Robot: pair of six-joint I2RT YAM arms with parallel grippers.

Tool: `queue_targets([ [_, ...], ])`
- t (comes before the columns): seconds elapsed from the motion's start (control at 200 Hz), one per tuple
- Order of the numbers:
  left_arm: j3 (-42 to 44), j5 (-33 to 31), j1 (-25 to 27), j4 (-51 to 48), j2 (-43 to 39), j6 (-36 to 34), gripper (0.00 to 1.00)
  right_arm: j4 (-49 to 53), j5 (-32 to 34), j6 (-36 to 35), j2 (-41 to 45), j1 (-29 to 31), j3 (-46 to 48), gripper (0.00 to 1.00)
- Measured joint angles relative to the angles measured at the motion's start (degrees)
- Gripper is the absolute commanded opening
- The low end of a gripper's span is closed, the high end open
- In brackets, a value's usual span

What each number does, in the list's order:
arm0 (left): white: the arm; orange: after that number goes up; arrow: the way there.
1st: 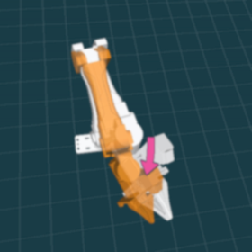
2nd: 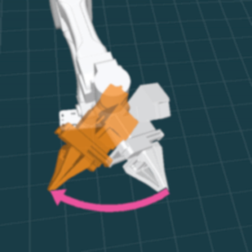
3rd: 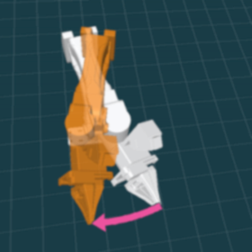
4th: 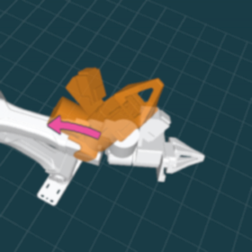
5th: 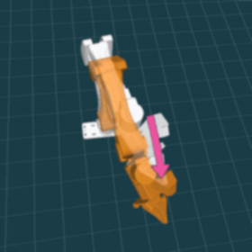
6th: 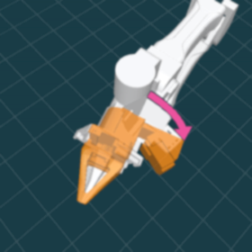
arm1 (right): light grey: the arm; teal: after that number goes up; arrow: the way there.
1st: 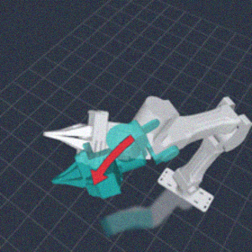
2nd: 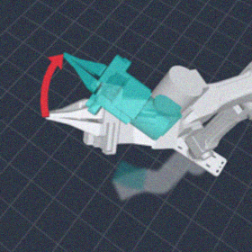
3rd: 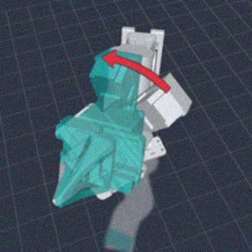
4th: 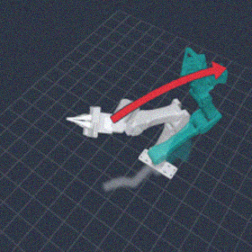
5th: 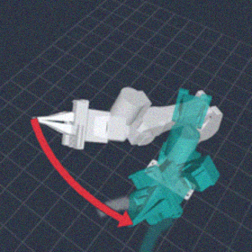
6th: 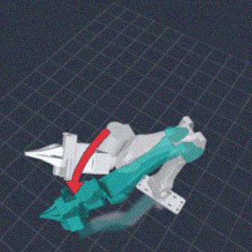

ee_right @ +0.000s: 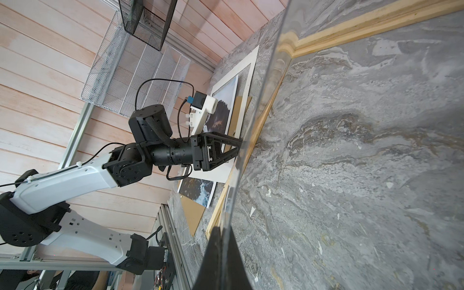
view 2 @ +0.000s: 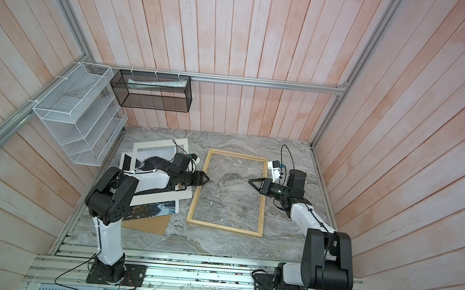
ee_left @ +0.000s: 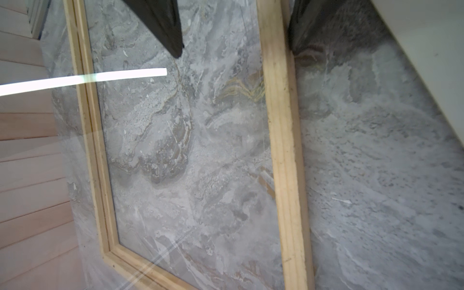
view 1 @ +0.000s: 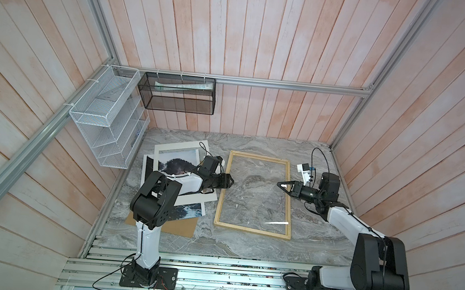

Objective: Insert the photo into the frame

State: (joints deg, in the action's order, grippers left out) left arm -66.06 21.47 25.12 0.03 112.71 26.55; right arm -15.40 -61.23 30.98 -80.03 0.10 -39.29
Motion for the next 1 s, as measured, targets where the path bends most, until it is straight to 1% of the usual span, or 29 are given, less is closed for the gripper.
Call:
queue_targets([
  [0.31,0.31,2.49,-0.50,0.96,0.02,0.02,0.69,-1.09,-0.11,-0.85,-0.68,0.26,0.00,0.00],
  [0.755,0.31,1.64,-1.64,0.96,0.00,0.00,0.69,-1.70,-0.33,-1.09,-6.36,-0.26,-0.20,0.00],
  [0.995,0.31,1.11,-1.88,1.07,0.00,0.02,0.69,-0.72,0.09,-1.14,-7.67,-0.52,-0.33,0.01],
])
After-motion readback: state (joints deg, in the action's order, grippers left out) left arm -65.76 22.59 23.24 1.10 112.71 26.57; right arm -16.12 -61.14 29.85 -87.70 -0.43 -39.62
